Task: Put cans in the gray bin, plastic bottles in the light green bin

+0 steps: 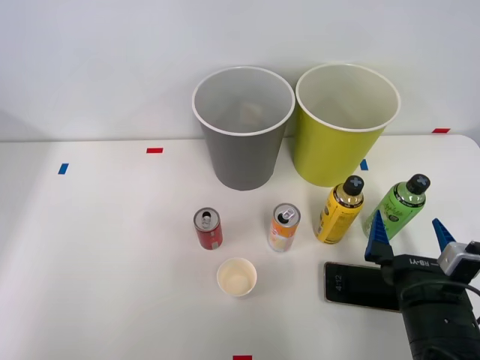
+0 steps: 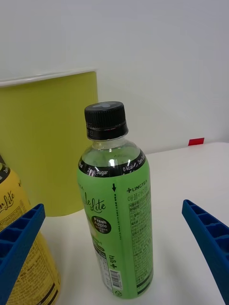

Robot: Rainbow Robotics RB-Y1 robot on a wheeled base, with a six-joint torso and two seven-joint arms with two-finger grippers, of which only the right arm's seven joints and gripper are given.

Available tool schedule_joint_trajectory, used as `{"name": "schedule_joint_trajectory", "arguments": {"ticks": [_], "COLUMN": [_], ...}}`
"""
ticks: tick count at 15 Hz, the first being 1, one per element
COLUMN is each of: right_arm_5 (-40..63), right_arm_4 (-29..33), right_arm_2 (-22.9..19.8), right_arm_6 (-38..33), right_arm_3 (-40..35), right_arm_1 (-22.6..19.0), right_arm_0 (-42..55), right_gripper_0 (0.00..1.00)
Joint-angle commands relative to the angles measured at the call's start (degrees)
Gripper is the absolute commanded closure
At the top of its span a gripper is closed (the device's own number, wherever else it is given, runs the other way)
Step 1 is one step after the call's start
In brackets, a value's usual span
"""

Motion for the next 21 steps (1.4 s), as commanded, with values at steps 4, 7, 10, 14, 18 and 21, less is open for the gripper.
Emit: {"name": "schedule_joint_trajectory", "arguments": {"ticks": [4,7,10,14,18,21], "right_arm_5": [2.5,5.9,9.0,12.3,12.3,12.3], "right_arm_4": [-0.6,-0.7,-0.7,-0.7,-0.7,-0.6], "right_arm_2": [-1.9,-3.1,-4.3,-5.6,-6.2,-6.5], "right_arm_6": [0.0,0.1,0.0,-0.1,0.0,0.1], "right_arm_3": [0.0,0.0,0.0,0.9,3.8,4.8], "right_arm_1": [0.2,0.6,0.8,1.0,1.1,1.1], "right_arm_0": [-1.8,-3.2,-4.3,-7.1,-10.1,-11.7], "right_gripper_0": [0.0,0.0,0.0,0.0,0.0,0.0]}}
